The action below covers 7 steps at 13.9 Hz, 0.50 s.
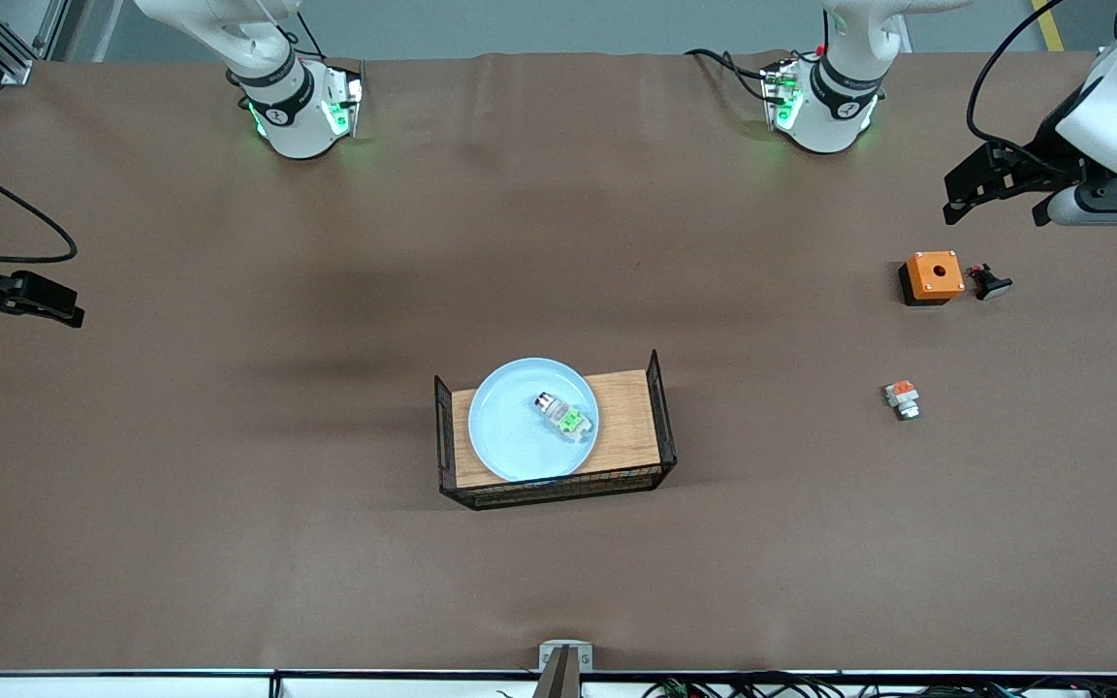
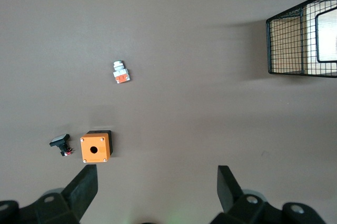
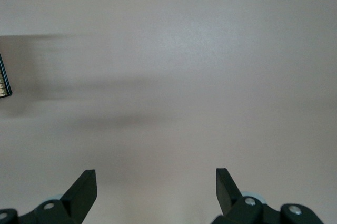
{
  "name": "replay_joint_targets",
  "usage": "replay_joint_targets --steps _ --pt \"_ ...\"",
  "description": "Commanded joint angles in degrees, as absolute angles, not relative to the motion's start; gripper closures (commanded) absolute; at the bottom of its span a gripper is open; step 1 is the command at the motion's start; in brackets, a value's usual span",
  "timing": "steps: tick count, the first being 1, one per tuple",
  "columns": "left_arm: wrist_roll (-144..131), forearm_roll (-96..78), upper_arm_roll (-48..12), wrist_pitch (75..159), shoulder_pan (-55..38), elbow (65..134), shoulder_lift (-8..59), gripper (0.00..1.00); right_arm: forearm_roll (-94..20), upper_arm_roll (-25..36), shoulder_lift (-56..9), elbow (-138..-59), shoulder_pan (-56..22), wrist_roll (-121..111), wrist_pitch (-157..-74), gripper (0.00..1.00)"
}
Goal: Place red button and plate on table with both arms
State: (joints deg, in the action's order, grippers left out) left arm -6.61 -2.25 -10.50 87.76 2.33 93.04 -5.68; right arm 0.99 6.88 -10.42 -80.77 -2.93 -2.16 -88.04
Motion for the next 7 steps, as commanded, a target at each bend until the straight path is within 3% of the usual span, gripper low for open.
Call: replay_joint_targets --steps 1,7 --pt "-5.54 -2.29 -10.46 86.92 2.46 92.81 -6.33 0.0 1.23 6.68 -10.46 -80.42 -2.99 -2.02 -88.15 0.0" --pt "-5.36 -2.64 -10.99 87.45 2.37 92.11 -5.98 0.0 1.23 6.59 -10.46 -80.33 -2.99 -2.02 -88.15 0.0"
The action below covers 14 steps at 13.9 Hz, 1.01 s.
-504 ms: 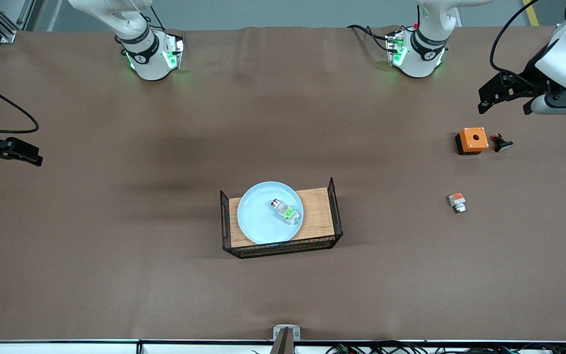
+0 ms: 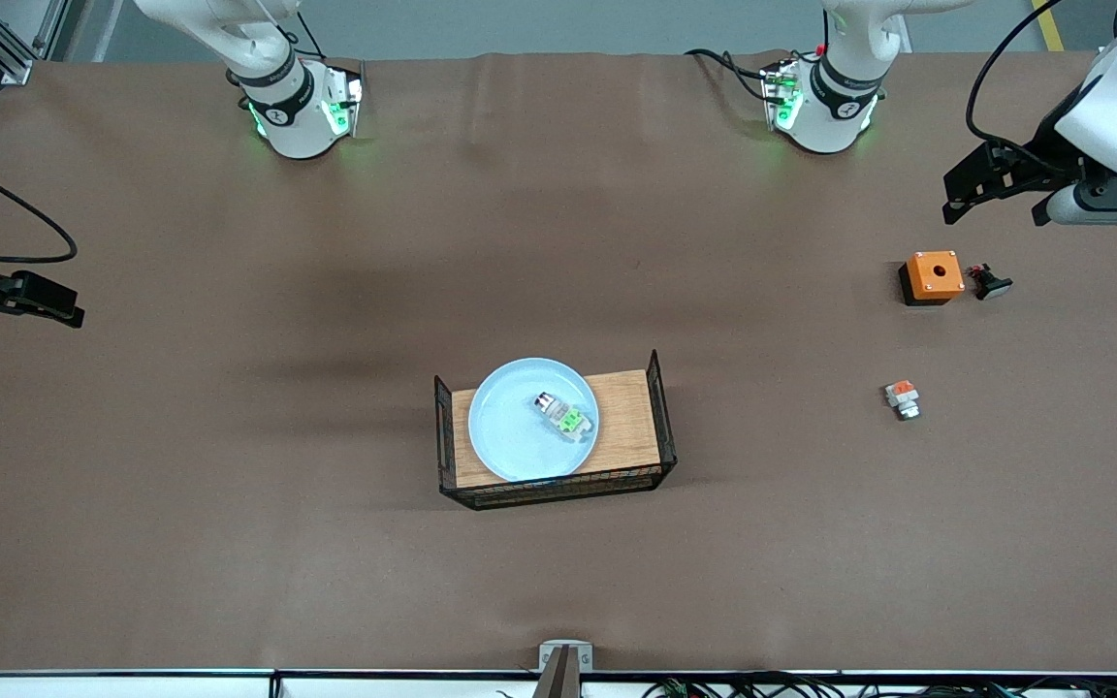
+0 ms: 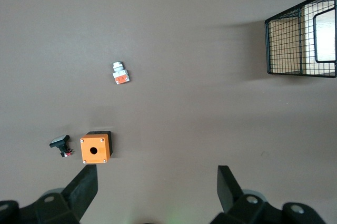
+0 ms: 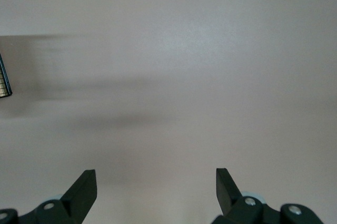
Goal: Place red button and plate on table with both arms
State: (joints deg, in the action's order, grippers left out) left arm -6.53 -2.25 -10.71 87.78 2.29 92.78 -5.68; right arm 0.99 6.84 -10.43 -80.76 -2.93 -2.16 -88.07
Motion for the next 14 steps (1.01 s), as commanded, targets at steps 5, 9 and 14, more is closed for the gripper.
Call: replay_joint_targets --steps 5,9,14 --pt "-6.59 -2.64 -11.07 87.19 2.2 92.11 -4.75 0.0 1.23 6.59 -10.63 -80.33 -2.99 -2.02 -88.15 0.0" --pt "-20.15 -3.77 -13.52 87.27 0.71 89.4 -0.98 0.0 1.23 6.59 -10.99 -80.42 -2.9 -1.93 -88.15 0.0" --pt "-46.99 -5.28 -17.58 91.83 -6.39 79.91 11.93 0.0 1.23 6.59 -10.99 -80.33 -2.9 -2.02 -88.07 0.0"
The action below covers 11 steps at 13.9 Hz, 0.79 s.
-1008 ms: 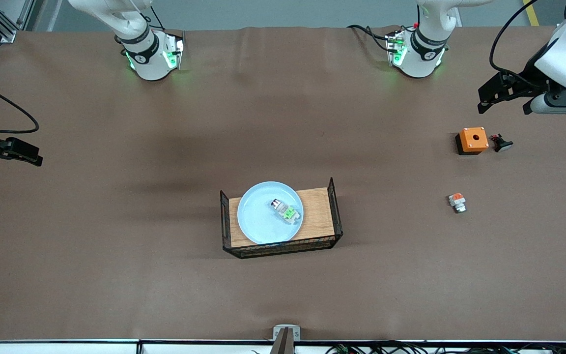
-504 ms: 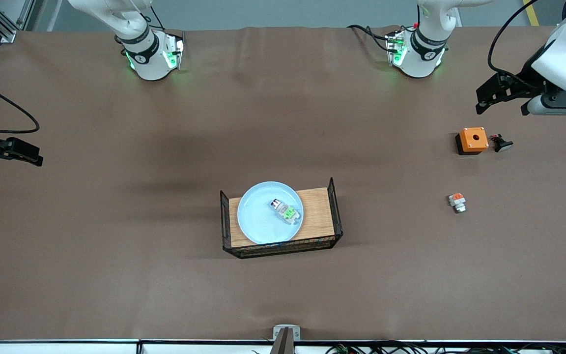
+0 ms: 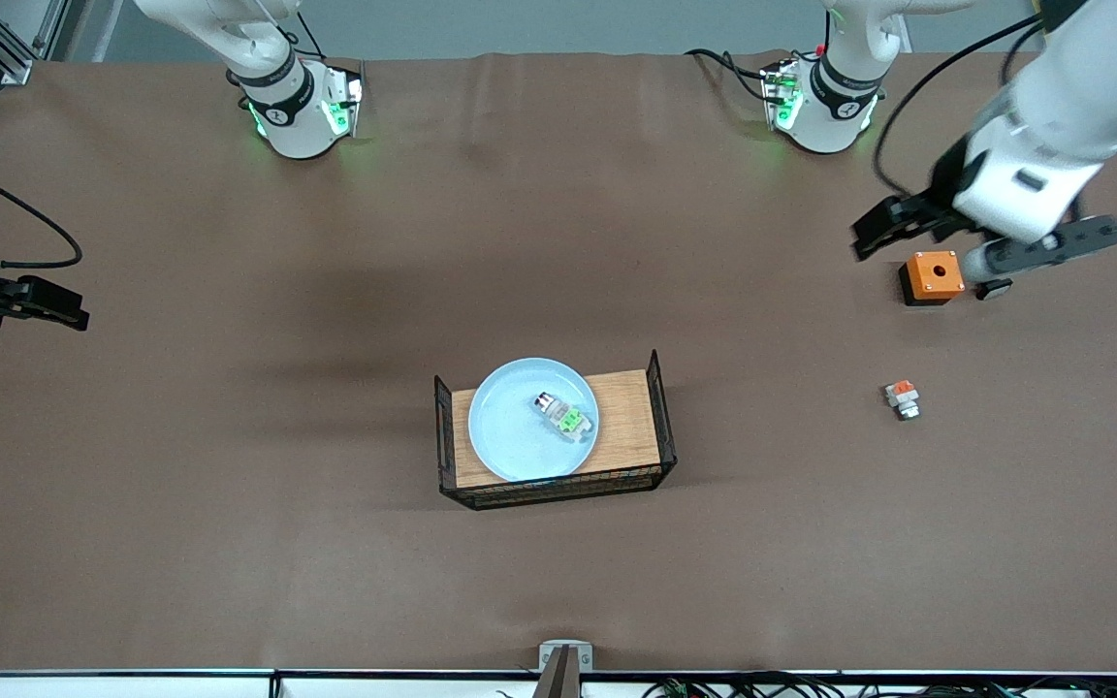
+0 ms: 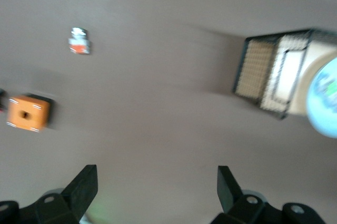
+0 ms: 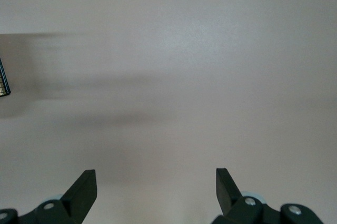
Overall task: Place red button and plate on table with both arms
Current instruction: 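Reach the left gripper over the plate toward the green button block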
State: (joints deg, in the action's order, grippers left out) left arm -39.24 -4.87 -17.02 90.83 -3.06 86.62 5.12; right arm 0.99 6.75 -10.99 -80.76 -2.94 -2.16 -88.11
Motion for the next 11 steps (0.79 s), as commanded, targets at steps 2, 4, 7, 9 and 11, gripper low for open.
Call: replay_joint_targets --steps 2,4,7,9,11 --pt "-54.63 -4.75 -17.05 95.17 -11.4 76.13 17.64 0.0 1.23 6.59 -10.99 -80.33 -2.9 -2.02 -88.15 0.0" --pt "-61.58 -3.7 -16.96 98.6 -15.19 72.62 21.95 0.0 1.23 6.59 -10.99 -80.33 -2.9 -1.93 -88.15 0.0" --pt "-70.11 -3.25 -15.39 104.74 -21.25 68.39 27.93 0.0 1.23 6.59 -10.99 -80.33 -2.81 -1.93 -88.15 0.0" --pt "-71.45 -3.16 -10.93 109.14 -27.74 68.29 30.22 0.0 1.23 6.59 -11.07 -80.33 -2.81 -1.93 -88.07 0.0" --pt "-74.34 -3.34 -3.82 113.36 -35.47 66.81 33.99 0.0 1.23 6.59 -11.07 -80.33 -2.81 -2.02 -88.15 0.0"
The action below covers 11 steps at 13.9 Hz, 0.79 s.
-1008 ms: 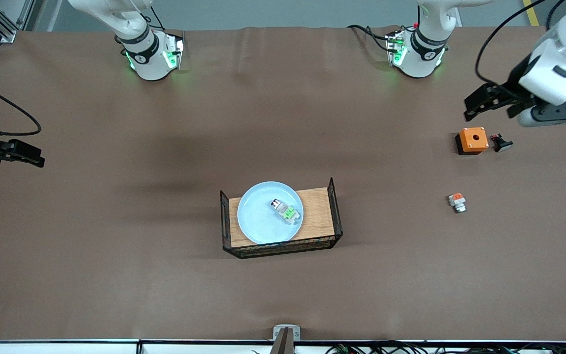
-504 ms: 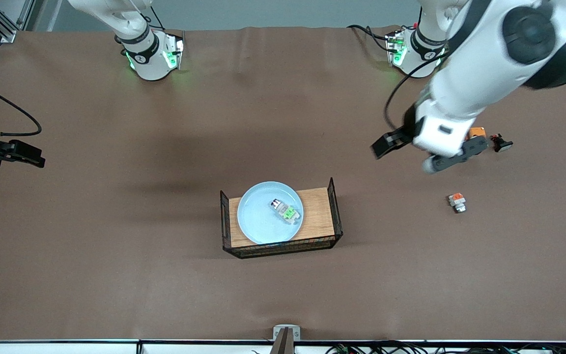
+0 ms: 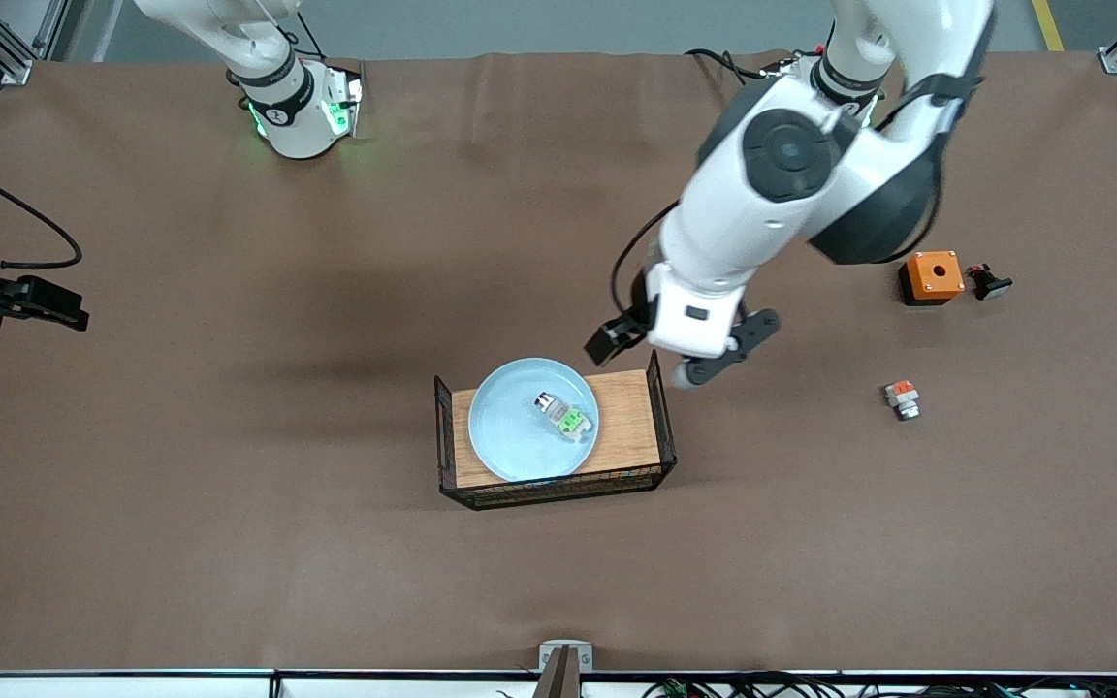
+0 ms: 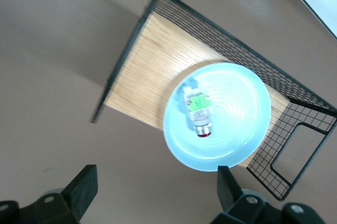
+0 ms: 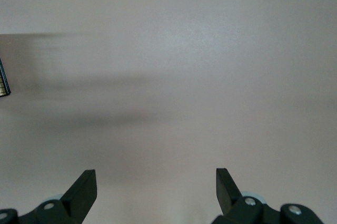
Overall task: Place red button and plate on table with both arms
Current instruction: 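Reach the left gripper over the plate toward the green button block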
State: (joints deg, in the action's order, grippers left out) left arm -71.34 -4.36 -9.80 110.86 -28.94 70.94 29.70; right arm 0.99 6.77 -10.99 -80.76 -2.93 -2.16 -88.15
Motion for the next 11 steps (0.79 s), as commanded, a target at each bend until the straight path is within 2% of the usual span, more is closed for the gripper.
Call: replay_joint_targets --steps 1,11 --pt "-76.18 -3.43 -1.34 114.42 -38.03 65.58 35.67 0.0 1.23 6.59 -11.07 -80.33 -2.81 -2.02 -88.15 0.0" --pt "-76.82 -3.87 -0.26 123.04 -38.76 62.93 44.11 0.0 1.32 6.68 -11.51 -80.33 -2.72 -2.02 -88.15 0.0"
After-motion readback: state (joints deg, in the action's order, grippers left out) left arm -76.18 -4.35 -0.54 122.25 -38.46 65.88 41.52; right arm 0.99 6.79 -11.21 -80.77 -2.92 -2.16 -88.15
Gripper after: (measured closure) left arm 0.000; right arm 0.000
